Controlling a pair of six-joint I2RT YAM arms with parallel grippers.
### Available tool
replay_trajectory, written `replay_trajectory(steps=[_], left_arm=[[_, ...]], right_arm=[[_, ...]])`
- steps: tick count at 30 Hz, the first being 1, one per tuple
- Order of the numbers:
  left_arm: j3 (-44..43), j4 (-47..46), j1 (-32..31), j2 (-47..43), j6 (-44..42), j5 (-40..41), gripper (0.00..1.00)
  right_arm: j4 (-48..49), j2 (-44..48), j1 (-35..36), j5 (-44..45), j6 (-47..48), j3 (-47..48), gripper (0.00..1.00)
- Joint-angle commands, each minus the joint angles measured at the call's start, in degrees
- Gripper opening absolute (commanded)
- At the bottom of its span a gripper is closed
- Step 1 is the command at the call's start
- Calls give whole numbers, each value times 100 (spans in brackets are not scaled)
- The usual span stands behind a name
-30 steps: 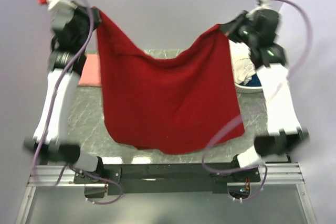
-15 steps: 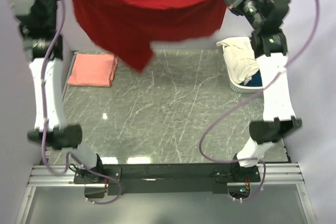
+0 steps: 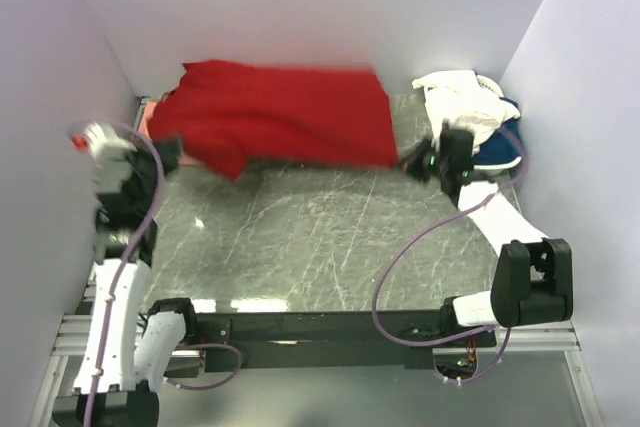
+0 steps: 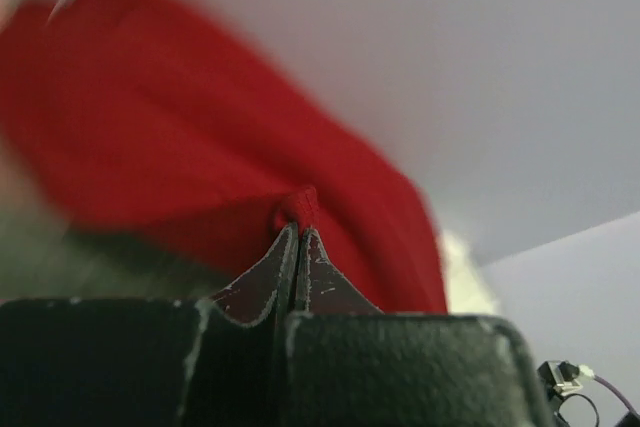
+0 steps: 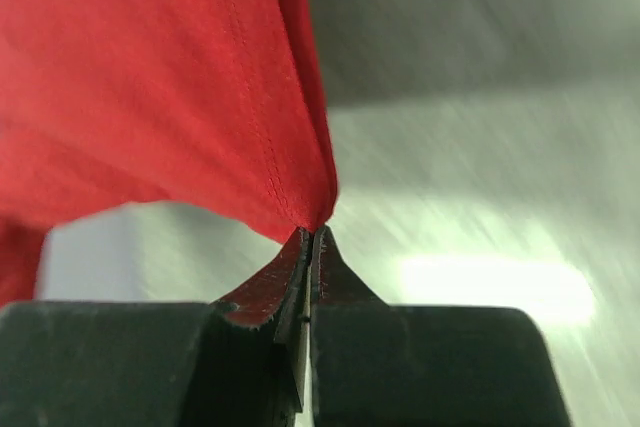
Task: Fold and stack the t-shirts
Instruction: Flatten the tshirt out
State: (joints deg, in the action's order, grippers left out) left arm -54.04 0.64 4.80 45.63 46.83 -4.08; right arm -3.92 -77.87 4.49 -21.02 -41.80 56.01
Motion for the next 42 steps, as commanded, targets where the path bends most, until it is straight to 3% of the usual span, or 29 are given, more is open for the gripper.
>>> replay_trajectory(steps=[1,4,10,21,34,39,42], left_arm=[[1182,1197,-14,-990,703,231,0],[2211,2139,-14,-1712,941,390,0],[2776,3142,-14,-2741,1644,557,1],[1538,4654,-67,-2822,1742,988,1],[1097,4867,-75,-2910,1479,523,1],[1484,4094,-75,-2674,1321,231,1],[1633,3603,-67,-2087,1198,267,1]], right_arm=[[-38,438,-27,53,66,-808,0],[-126,614,-36,247,155,-1853,0],[-381,930,-54,405,234,-2760,0],[-2076,2916,-264,1442,225,-2859,0],[-2824,3304,-730,1767,225,-2472,0],[-2491,3076,-766,1548,225,-2419,1],[-2140,2637,-766,1372,251,-2349,1]])
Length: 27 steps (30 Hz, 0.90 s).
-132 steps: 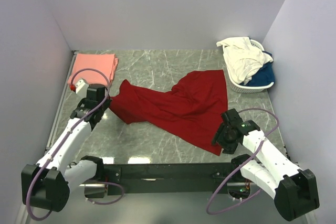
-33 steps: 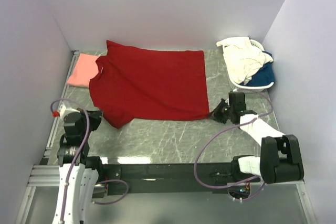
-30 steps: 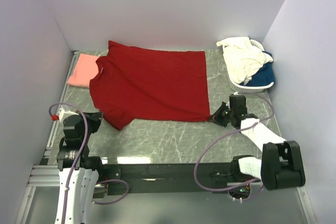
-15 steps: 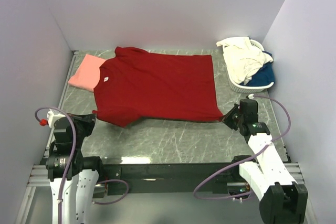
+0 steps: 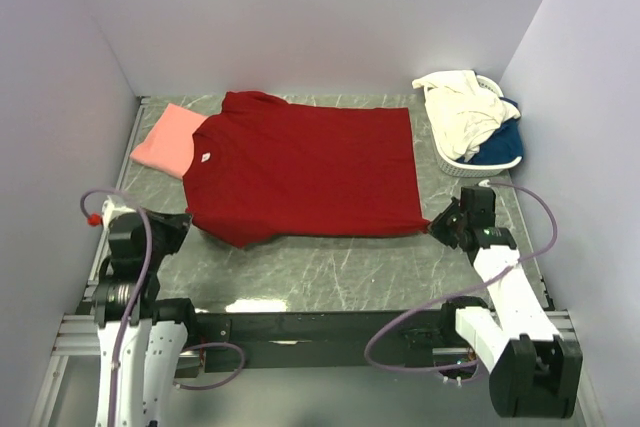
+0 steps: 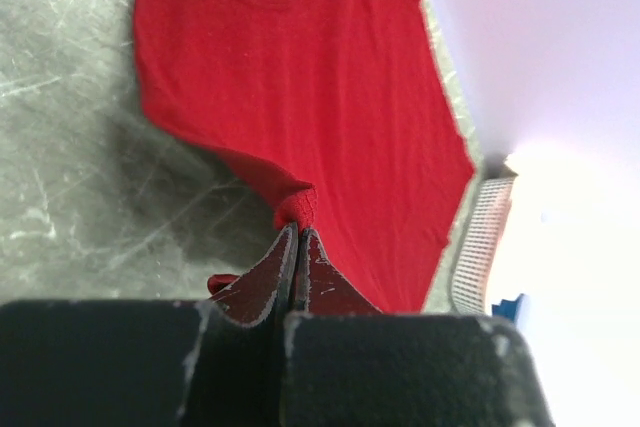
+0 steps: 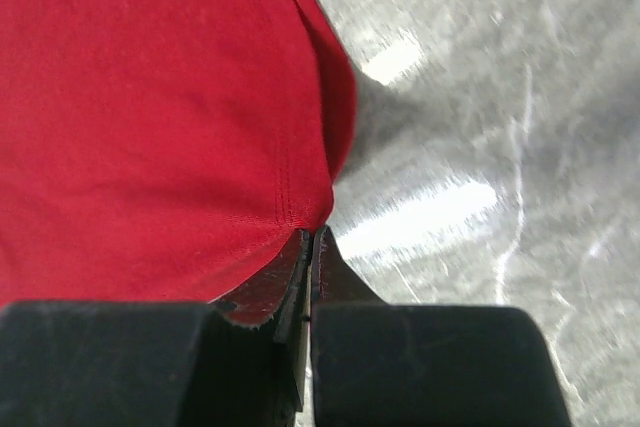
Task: Fold and stack the t-shirts
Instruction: Fold the tshirt
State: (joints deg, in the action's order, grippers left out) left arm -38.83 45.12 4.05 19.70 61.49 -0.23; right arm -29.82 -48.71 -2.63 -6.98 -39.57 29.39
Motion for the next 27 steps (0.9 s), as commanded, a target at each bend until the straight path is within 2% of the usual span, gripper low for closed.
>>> replay_trajectory(steps=[1,6,11,18,27], left_arm=[[156,-987,-10,665,-287,-144,1],[156,-2049,-54,1920,-322,-101,1],[-344,-2517,-352,3020,-340,214,1],[-1275,-2702,-731,4742,-322,655,1],[-2479,-2579,-731,5982,-375,963,1]], right_arm=[[582,-549,-53,-49,46,400,1],[1004,-1500,-36,-453,63,787,1],[1242,-2581,-27,-532,178,1394,0],[1418,-3689,-35,-708,204,2166,0],[1576,-4278,-35,-761,64,2554,0]])
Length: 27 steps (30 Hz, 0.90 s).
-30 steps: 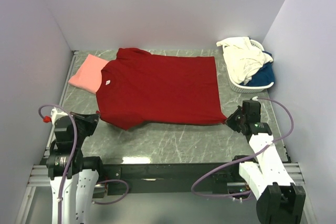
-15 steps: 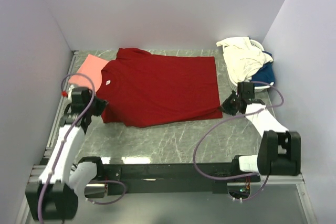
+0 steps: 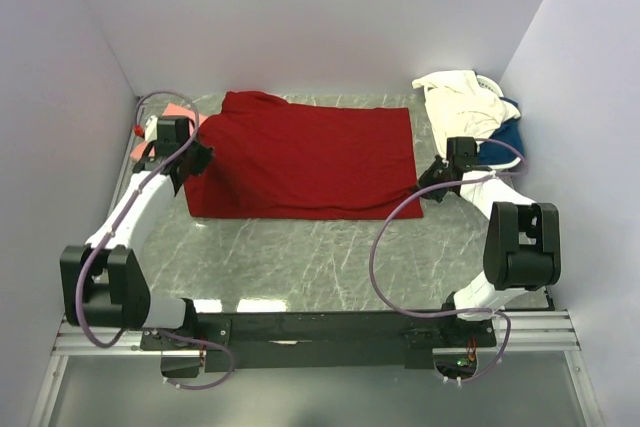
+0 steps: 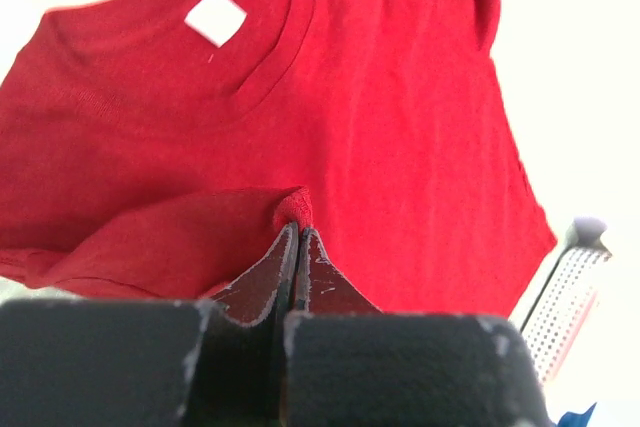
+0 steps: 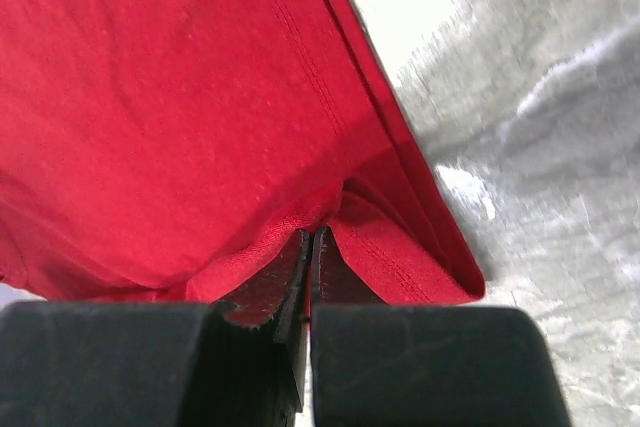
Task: Fold and stack the t-shirts
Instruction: Fold the tshirt
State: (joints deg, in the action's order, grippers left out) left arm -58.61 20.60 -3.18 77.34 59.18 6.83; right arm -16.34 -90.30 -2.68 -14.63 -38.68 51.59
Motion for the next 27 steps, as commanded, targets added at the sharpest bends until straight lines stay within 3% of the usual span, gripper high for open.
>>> replay_trajectory(steps=[1,20,27], left_arm=[[-581,-109,-7,307,-152,266,1],[-1495,-48,45,1344,-266,380,0],[-1899,-100,98,1793,-372,240,1]], right_arm=[[228,-145,-40,22,-17,360,0],[544,-382,-339,-268,-158,500,0],[536,-690,-348,-391,-228,808,5]])
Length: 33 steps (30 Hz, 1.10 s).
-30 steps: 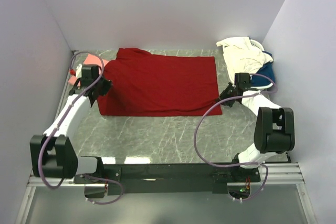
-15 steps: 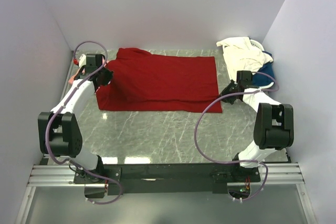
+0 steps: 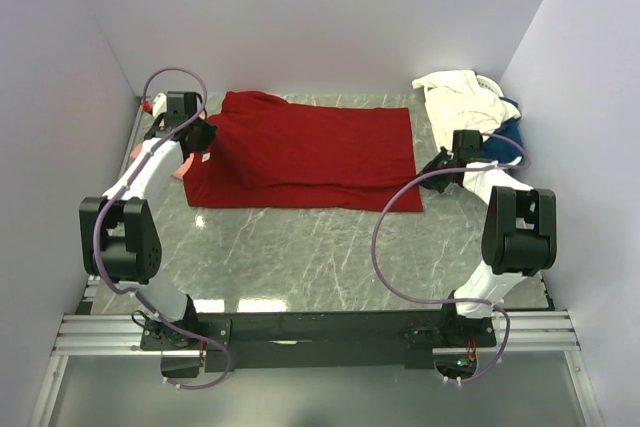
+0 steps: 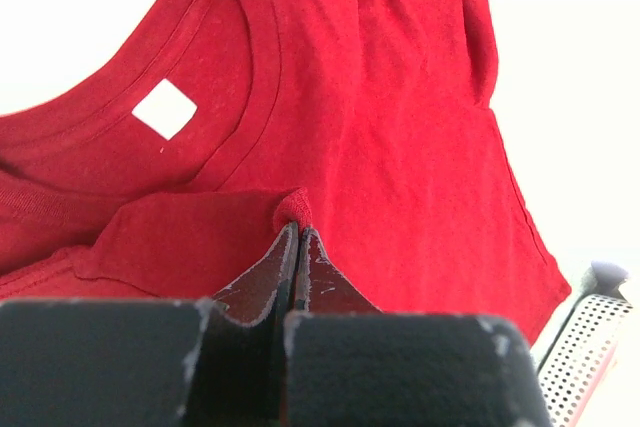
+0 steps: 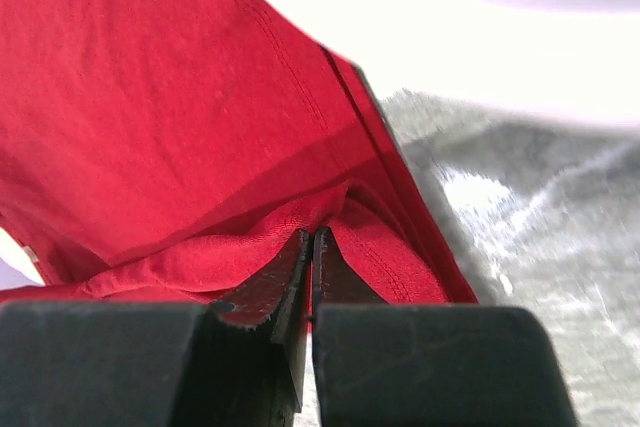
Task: Fold and stack the t-shirts
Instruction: Fold the tshirt
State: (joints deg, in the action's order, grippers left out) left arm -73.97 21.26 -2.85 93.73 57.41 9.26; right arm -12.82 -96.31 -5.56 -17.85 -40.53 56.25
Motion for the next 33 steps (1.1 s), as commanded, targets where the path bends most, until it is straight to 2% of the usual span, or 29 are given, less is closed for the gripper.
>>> replay_trajectory(steps=[1,4,5,6,8,9,12,16,25,28,33], left_arm=[[-424,-192,74,206,-247,-64,1],[-723,-166,109,496,-352,-196,6],[-854,-157,118,549,-379,-240,11],[-908,-148,153,593,-423,-336,16],[-935,-218,188,602,-476,-459,31],[-908,-271,223,567,-485,-529,40],[-672,-385,250,234,-502,-662,55],[152,-324,259,-625,-310,-443,60],[2806,-412,250,-2647,551,120,56],[3413,-561,250,-3052,692,164,54],[3873,-850,250,-3134,781,199,53]], right_arm=[[157,-116,-68,-61,-42,386,5],[104,-230,-94,-61,-60,579,9],[87,-282,-94,-70,-43,615,14],[26,-318,-94,-70,1,668,26],[-45,-379,-94,-87,54,782,37],[-97,-371,-94,-79,89,808,47],[-63,-117,-85,44,72,677,63],[-116,427,2,202,63,248,64],[315,1650,82,536,-130,-1553,60],[464,1625,82,476,-157,-1809,58],[763,1475,82,264,-262,-1951,53]])
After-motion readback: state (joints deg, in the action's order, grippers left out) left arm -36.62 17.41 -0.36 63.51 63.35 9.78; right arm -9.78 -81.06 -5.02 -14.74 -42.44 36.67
